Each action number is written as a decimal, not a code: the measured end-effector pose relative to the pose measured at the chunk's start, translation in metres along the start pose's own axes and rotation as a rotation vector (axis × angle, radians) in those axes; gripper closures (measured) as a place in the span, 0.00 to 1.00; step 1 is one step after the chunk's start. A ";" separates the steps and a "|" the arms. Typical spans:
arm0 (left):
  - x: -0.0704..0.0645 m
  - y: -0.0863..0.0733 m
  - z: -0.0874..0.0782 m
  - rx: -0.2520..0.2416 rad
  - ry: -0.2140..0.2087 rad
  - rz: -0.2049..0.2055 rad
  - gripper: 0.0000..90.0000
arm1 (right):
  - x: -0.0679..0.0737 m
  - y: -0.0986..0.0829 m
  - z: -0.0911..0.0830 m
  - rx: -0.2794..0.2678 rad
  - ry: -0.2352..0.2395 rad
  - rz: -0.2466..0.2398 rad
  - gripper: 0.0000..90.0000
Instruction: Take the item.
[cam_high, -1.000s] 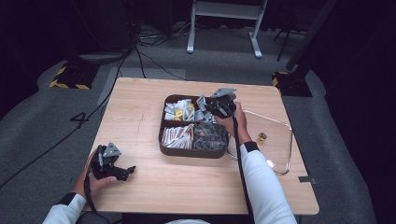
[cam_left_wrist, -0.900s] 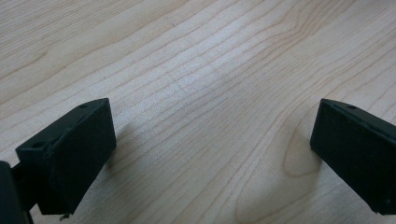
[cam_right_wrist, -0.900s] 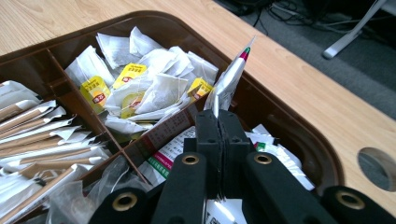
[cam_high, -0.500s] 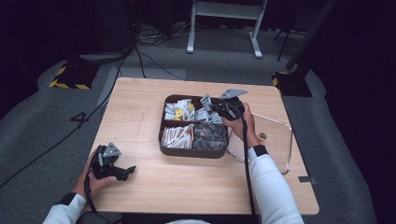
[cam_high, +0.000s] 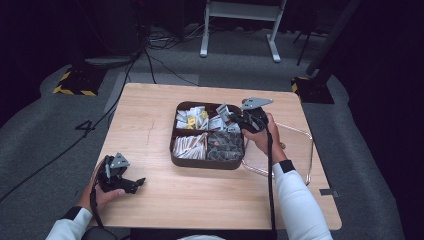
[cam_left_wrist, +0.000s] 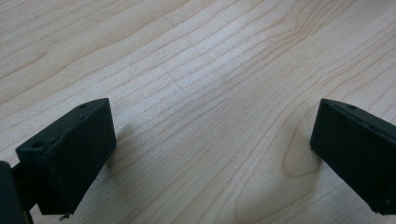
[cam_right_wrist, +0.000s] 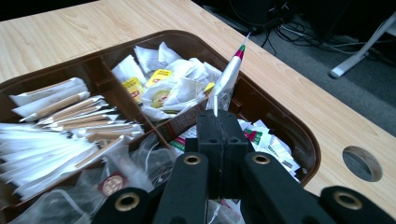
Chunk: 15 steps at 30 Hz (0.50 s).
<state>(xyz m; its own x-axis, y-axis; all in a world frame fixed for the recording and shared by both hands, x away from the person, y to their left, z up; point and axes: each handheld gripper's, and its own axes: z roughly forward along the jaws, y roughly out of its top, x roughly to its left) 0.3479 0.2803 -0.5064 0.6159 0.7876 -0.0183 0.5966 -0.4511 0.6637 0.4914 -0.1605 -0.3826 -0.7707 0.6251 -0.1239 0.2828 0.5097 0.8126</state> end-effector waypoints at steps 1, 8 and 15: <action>0.000 0.000 0.000 0.000 0.001 0.001 0.01 | 0.001 0.000 -0.003 -0.004 0.003 0.000 1.00; 0.000 0.000 0.000 0.000 0.000 0.000 0.01 | 0.011 -0.004 -0.022 -0.022 0.031 -0.018 1.00; 0.000 0.000 0.000 0.000 0.000 0.000 0.01 | 0.022 -0.016 -0.037 -0.028 0.067 -0.033 1.00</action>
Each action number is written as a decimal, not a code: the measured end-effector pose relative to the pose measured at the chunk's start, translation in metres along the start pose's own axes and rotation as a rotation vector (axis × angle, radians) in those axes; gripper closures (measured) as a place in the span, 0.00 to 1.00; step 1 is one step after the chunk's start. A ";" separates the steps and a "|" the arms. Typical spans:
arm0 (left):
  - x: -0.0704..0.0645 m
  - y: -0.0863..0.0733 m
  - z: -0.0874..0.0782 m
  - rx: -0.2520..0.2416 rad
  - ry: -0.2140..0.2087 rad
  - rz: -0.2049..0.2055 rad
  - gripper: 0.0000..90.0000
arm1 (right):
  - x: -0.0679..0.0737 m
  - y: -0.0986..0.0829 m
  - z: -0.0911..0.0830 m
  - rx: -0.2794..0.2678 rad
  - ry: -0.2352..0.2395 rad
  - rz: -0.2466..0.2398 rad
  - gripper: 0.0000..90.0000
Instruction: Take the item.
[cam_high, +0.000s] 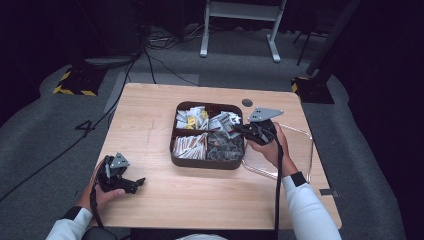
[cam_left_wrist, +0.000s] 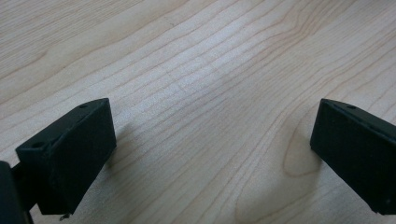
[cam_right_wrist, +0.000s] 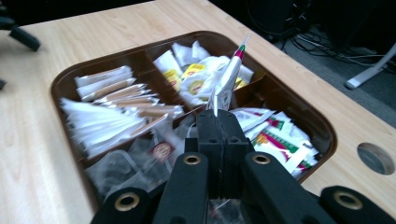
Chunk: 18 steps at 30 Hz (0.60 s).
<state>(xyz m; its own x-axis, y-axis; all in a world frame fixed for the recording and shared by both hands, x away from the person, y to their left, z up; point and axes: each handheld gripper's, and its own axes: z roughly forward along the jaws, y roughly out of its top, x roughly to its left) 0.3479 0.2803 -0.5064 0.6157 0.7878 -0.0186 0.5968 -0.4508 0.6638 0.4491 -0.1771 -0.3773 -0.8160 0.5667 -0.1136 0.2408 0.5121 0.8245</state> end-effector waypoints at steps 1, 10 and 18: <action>0.000 0.000 0.000 0.000 0.000 0.000 0.01 | 0.001 -0.001 -0.001 0.002 0.003 -0.002 1.00; 0.000 0.000 0.000 0.000 0.000 0.000 0.01 | 0.015 -0.015 -0.015 0.001 0.037 -0.015 1.00; 0.000 0.000 0.000 0.000 0.000 0.000 0.01 | 0.025 -0.025 -0.027 -0.007 0.066 -0.019 1.00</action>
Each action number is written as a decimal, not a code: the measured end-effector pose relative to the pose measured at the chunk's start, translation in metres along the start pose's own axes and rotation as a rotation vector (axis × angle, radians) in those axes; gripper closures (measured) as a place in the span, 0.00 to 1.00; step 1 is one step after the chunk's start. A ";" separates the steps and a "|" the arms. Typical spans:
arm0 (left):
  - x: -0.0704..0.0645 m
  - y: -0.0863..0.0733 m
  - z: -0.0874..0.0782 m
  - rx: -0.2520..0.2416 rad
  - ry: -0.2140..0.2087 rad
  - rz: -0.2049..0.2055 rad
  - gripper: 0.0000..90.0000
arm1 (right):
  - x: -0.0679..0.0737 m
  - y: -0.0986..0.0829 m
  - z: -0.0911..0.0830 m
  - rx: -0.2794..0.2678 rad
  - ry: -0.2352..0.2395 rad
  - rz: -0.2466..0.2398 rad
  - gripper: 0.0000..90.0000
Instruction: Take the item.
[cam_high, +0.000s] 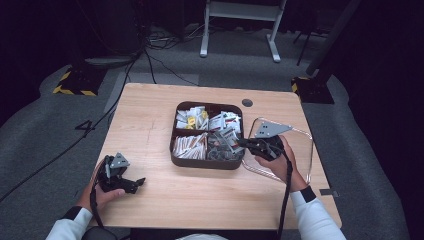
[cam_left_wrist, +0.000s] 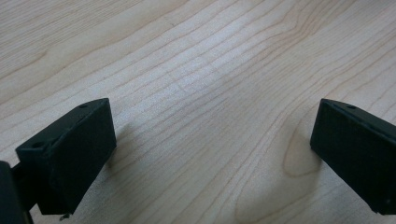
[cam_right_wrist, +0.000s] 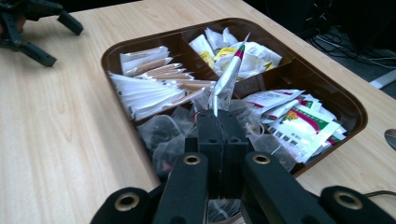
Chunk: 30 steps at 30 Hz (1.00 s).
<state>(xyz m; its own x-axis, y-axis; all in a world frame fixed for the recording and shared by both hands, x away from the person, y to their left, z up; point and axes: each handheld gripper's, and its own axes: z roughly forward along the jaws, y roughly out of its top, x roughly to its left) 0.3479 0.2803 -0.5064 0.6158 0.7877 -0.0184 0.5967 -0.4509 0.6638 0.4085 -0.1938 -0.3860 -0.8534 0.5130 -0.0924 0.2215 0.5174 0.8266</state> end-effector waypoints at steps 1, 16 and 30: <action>0.000 0.000 0.000 0.000 0.000 0.000 0.01 | 0.001 -0.001 -0.001 0.000 0.004 -0.004 1.00; 0.000 0.000 0.000 0.000 0.000 0.000 0.01 | 0.033 -0.019 -0.008 0.031 0.089 -0.052 1.00; 0.000 0.000 0.000 0.000 -0.001 0.001 0.01 | 0.060 -0.039 0.010 0.120 0.191 -0.089 1.00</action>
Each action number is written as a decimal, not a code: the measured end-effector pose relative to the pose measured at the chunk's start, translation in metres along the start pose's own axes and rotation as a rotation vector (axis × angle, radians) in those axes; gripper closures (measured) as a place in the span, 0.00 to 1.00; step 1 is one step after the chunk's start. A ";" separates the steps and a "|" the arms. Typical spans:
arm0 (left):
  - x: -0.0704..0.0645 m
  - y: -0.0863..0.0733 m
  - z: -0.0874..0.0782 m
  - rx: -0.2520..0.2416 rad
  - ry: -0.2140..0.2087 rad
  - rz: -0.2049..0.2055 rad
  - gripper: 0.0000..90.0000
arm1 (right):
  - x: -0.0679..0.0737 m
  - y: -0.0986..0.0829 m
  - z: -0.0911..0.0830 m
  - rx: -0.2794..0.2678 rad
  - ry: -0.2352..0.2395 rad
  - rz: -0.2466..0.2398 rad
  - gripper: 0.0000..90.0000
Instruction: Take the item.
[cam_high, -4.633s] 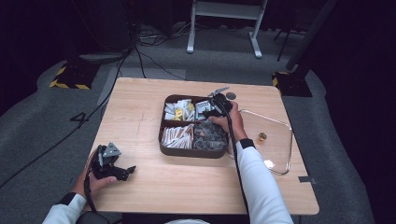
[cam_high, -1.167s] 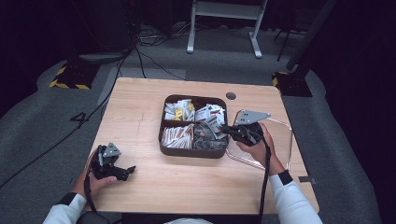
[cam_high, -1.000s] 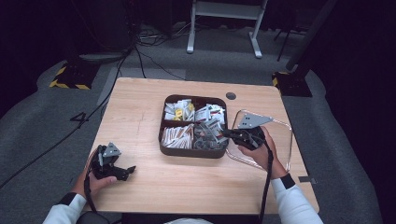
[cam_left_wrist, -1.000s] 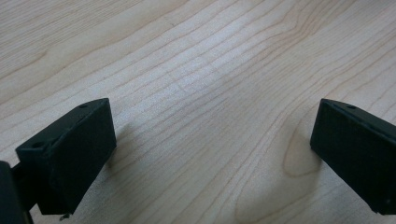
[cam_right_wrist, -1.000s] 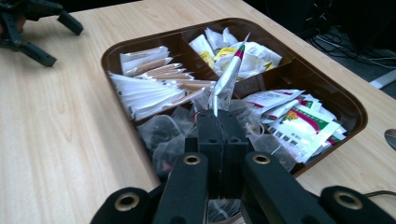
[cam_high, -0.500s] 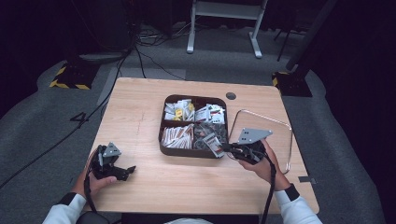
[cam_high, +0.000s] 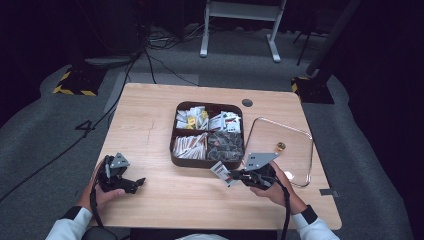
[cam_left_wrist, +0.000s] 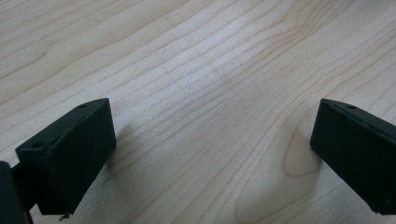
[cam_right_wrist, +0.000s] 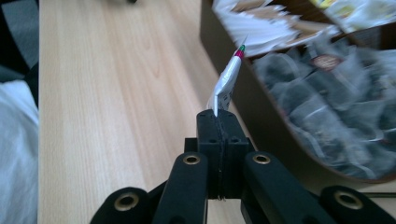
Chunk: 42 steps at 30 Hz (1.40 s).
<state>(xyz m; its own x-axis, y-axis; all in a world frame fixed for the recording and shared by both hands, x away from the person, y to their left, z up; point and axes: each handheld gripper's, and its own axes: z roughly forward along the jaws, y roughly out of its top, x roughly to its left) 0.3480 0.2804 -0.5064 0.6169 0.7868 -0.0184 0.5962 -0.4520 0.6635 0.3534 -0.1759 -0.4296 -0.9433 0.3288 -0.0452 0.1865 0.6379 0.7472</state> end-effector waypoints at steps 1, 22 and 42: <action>0.000 0.000 0.000 0.000 0.000 0.000 0.01 | 0.001 -0.001 0.004 0.007 0.014 -0.002 1.00; 0.000 0.000 0.000 0.000 0.000 0.000 0.01 | 0.004 -0.012 0.035 0.067 0.128 0.014 0.91; 0.000 0.000 0.000 0.000 0.000 0.000 0.01 | 0.001 -0.014 0.025 0.108 0.016 -0.038 0.53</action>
<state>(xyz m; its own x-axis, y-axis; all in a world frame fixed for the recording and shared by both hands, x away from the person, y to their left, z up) 0.3480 0.2804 -0.5064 0.6170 0.7868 -0.0186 0.5962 -0.4518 0.6636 0.3569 -0.1671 -0.4568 -0.9545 0.2919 -0.0609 0.1779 0.7213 0.6694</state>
